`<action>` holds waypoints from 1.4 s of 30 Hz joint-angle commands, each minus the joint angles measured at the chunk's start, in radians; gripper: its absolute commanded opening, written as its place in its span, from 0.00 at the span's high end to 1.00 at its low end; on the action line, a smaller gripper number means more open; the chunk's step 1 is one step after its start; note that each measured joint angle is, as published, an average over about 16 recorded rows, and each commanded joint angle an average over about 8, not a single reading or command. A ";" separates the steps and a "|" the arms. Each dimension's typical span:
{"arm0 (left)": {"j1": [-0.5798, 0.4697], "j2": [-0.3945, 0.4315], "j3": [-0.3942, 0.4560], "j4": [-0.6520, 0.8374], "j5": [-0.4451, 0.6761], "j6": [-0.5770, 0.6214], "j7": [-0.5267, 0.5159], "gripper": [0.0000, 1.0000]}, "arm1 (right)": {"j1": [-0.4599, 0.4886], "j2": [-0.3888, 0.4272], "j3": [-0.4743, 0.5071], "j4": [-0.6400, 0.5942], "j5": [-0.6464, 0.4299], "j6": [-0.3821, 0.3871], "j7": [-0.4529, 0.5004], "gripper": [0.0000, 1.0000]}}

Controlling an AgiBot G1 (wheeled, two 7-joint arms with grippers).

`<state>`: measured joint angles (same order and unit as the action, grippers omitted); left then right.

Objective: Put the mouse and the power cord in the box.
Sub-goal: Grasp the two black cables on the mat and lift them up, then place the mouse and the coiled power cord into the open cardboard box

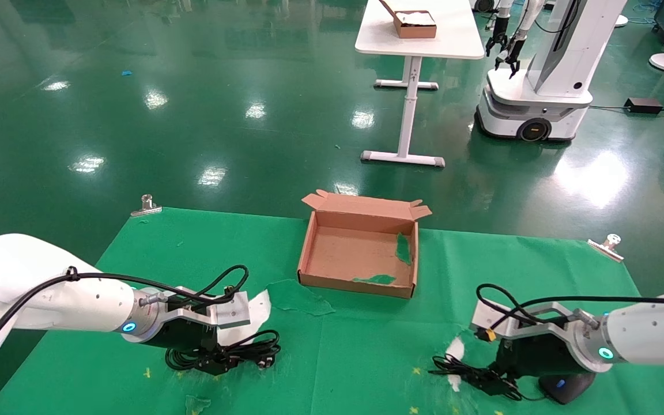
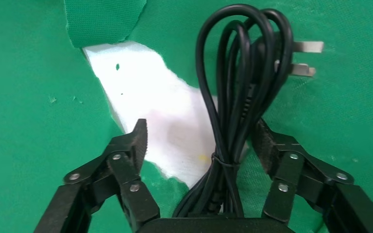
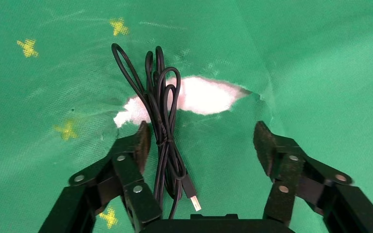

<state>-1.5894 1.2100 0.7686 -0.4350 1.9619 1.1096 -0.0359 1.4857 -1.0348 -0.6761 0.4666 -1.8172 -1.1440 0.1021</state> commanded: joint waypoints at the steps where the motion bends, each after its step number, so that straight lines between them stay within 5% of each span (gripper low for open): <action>1: 0.000 0.000 0.000 0.000 0.000 0.000 0.000 1.00 | -0.001 0.001 0.000 0.002 0.000 -0.001 0.001 1.00; 31: -0.014 -0.018 -0.010 -0.010 -0.018 0.021 0.007 1.00 | -0.002 0.005 0.001 0.011 0.004 -0.005 0.001 1.00; 42: -0.115 -0.046 -0.081 -0.043 -0.120 0.072 0.001 1.00 | 0.064 0.077 0.050 0.131 0.073 -0.062 -0.048 1.00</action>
<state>-1.6932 1.1779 0.6931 -0.4773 1.8484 1.1670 -0.0201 1.5497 -0.9608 -0.6304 0.5929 -1.7553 -1.1943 0.0639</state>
